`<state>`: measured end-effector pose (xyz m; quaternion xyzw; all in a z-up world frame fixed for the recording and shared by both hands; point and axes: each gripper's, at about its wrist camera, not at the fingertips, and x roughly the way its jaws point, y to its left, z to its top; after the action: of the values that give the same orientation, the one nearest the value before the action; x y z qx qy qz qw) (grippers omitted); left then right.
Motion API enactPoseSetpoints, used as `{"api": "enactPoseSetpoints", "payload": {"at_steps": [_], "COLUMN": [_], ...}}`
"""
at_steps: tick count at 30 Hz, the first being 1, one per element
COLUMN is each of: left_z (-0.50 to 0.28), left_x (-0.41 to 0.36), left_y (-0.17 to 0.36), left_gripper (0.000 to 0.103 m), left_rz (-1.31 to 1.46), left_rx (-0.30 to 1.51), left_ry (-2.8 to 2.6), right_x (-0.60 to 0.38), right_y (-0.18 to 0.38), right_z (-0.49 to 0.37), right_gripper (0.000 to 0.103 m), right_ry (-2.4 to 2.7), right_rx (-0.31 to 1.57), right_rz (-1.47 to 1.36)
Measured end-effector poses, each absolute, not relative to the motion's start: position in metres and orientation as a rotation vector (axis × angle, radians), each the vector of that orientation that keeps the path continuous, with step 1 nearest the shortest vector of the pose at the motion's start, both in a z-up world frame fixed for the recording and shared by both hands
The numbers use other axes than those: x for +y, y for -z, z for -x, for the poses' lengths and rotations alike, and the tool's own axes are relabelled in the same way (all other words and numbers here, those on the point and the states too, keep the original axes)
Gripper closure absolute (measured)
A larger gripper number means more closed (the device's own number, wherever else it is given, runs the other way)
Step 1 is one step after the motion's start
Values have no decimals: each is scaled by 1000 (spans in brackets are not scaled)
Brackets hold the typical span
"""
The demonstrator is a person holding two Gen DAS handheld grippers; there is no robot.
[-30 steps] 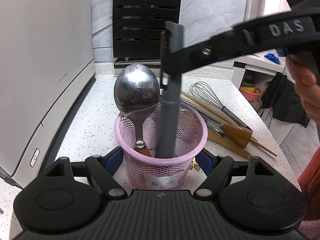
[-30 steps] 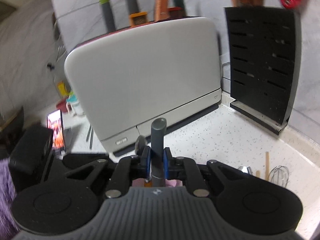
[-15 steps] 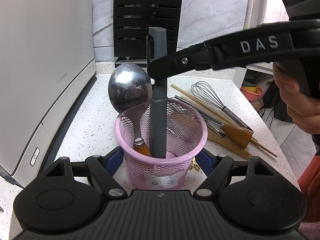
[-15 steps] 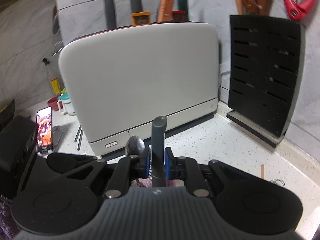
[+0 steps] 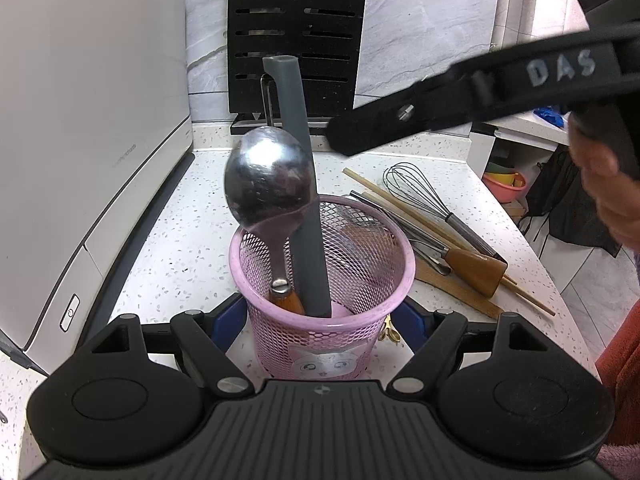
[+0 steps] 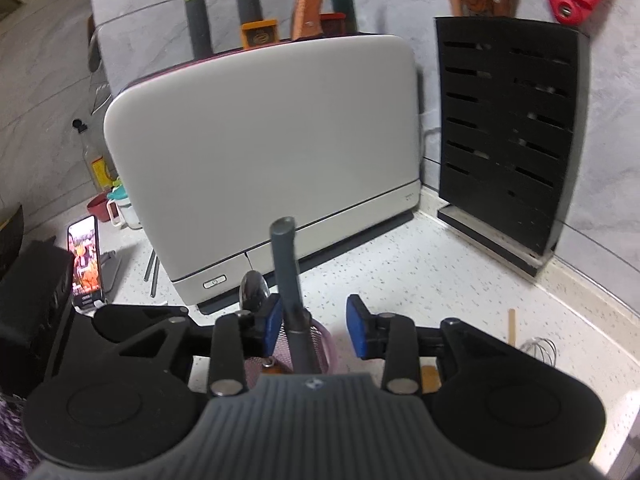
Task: Organize utensils
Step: 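Push the grey spatula down into the pink cup with the right gripper, then move the right gripper to the wooden-handled fork and grasp it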
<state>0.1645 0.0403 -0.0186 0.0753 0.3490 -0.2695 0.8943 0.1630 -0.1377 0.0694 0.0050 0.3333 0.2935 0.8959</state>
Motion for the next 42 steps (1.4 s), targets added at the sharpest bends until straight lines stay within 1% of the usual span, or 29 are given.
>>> {"api": "enactPoseSetpoints", "payload": {"at_steps": [5,9,10,11,13,16,17,22,25,28,39,42], "left_z": [-165,-166,-166,-166,-167,-167,-167,-168,-169,-169,-169,-169], "left_x": [39,39,39,38,38,37,37,36,36,36,36,36], "left_y": [19,19,19,19,19,19,18,18,18,18,17,18], "left_gripper": [12,12,12,12,12,12,12,12,12,12,13,12], "left_rz": [-157,-158,-158,-159,-160,-160,-160,-161,-161,-161,-161,-161], "left_rx": [726,725,725,726,727,727,728,731,732,732,732,733], "left_ry": [554,554,554,554,554,554,554,555,556,555,555,555], "right_x": [-154,-165,-167,-169,-174,-180,-181,-184,-184,-186,-191,-191], "right_y": [-79,-72,-68,-63,-52,-34,-28,-5,5,14,26,25], "right_z": [-166,-176,-180,-184,-191,-202,-204,-217,-219,-220,-223,-223], "right_gripper": [69,70,72,76,79,89,90,90,93,93,94,101], "right_ry": [-546,-471,-452,-433,-402,-370,-360,-333,-319,-307,-277,-281], "right_rx": [715,781,806,833,889,954,970,1060,1108,1152,1188,1190], "right_rz": [-47,-46,-38,-30,-12,-10,-6,13,32,40,64,56]}}
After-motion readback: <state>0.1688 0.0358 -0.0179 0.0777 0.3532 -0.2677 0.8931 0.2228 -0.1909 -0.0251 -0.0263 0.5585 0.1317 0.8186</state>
